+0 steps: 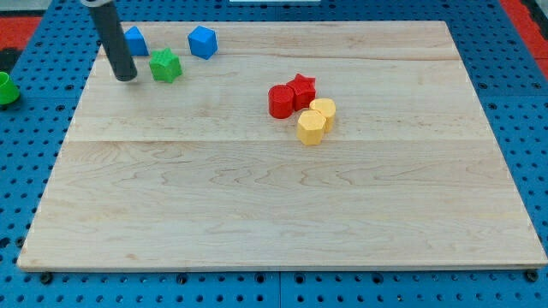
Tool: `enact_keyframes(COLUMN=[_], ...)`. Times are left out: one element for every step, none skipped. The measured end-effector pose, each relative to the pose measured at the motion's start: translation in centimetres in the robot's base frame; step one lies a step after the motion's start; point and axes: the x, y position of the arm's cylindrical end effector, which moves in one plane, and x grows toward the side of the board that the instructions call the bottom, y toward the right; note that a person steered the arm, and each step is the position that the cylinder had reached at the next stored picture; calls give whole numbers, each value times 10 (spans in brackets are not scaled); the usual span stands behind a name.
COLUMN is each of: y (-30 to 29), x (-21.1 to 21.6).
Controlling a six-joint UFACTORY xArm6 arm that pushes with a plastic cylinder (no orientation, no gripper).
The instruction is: Place the green star to parallel right of blue cube
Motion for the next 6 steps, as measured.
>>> enact_keyframes(y=[39, 139, 184, 186, 200, 212], x=[-10, 5, 3, -9, -23, -25])
